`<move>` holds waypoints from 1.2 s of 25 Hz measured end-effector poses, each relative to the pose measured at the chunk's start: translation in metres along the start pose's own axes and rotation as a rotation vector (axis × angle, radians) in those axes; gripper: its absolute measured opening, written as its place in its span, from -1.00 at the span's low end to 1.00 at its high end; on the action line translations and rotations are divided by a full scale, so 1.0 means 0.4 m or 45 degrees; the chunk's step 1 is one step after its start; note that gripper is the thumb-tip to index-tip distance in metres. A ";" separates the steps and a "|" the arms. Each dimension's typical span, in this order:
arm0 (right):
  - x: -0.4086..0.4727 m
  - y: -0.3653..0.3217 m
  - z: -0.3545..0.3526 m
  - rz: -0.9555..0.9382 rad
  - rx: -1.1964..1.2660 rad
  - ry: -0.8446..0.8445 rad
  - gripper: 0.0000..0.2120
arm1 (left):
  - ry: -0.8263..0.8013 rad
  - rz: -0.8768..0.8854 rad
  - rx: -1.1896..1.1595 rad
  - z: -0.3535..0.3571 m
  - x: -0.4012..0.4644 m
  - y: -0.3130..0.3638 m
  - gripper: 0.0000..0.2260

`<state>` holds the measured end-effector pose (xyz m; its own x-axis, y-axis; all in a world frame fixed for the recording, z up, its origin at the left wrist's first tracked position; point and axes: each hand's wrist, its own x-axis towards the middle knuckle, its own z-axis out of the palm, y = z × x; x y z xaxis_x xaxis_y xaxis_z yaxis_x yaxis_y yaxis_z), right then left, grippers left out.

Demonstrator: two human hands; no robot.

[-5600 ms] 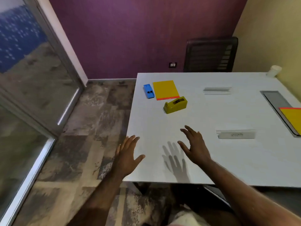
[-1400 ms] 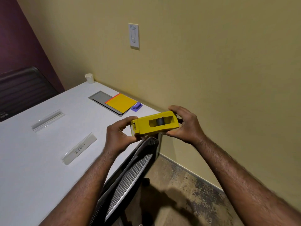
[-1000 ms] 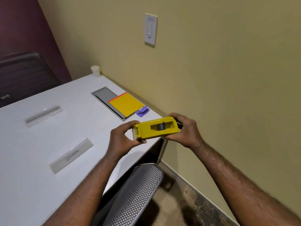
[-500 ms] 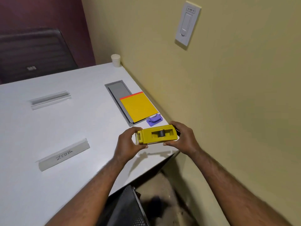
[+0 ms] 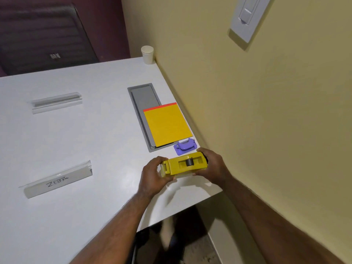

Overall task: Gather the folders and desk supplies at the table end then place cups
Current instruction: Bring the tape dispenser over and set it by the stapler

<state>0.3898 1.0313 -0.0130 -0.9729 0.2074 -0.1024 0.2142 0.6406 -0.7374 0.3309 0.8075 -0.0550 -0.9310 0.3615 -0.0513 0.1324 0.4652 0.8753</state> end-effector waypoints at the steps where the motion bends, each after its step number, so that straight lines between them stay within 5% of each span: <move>1: 0.018 0.012 -0.001 -0.005 -0.024 -0.031 -0.35 | -0.007 -0.022 0.005 0.014 0.010 -0.004 -0.42; 10: 0.125 0.084 0.009 -0.001 -0.237 -0.216 -0.47 | 0.034 -0.122 0.048 0.109 0.067 -0.037 -0.51; 23: 0.126 0.097 0.017 0.179 -0.057 -0.173 -0.46 | 0.018 -0.212 0.191 0.163 0.095 -0.064 -0.44; 30: 0.110 0.078 0.015 0.015 -0.101 -0.123 -0.45 | -0.066 -0.222 0.276 0.157 0.090 -0.049 -0.31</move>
<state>0.3530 1.0559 -0.0446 -0.9733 0.1453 -0.1777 0.2282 0.6960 -0.6809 0.3162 0.8620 -0.1043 -0.9282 0.2989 -0.2216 0.0466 0.6842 0.7278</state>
